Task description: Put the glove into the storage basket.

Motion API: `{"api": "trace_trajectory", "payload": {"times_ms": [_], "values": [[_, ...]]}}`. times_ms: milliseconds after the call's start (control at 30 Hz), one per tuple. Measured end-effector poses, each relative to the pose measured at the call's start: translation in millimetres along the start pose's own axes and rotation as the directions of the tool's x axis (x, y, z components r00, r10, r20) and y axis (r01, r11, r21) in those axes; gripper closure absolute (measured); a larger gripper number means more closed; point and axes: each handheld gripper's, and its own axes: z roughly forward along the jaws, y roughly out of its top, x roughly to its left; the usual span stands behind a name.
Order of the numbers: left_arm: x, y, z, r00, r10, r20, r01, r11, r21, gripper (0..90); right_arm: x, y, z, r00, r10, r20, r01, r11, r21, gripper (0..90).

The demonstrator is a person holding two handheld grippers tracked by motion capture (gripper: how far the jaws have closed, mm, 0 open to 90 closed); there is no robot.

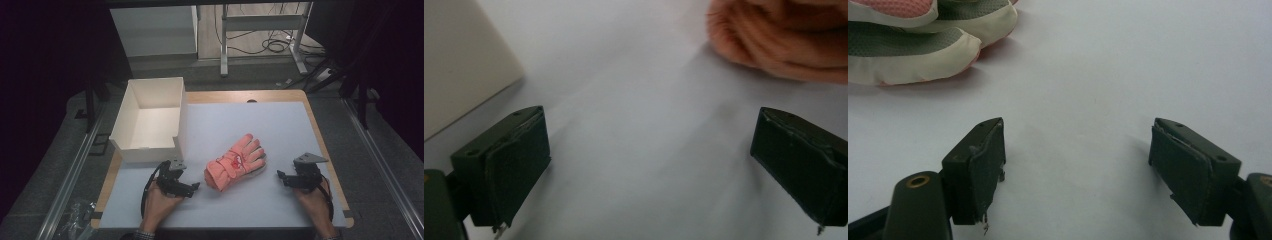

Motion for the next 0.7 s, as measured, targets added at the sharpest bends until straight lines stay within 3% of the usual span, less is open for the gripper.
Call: {"api": "trace_trajectory", "payload": {"times_ms": [300,433,533,700], "values": [[-21.4,13.4,-14.5,0.9952,0.049,0.085,-0.048,0.9988,-0.013,2.7,0.0,-0.1,0.0,1.0,0.0,0.0,0.0,1.0,-0.001,22.9],[-31.6,26.5,-18.9,0.9903,0.082,0.112,-0.081,0.9966,-0.013,2.1,-0.1,-0.1,-0.1,1.0,0.0,0.0,0.0,1.0,0.0,22.8],[-37.2,37.3,-21.5,0.985,0.086,0.149,-0.083,0.9961,-0.031,2.0,-0.1,-0.2,-0.2,1.0,0.0,0.0,0.0,1.0,0.0,22.9],[-44.8,57.4,-21.7,0.9803,0.094,0.174,-0.09,0.9954,-0.035,1.3,-0.2,-0.2,-0.1,1.0,-0.002,0.0,0.002,1.0,-0.001,22.8]]}}
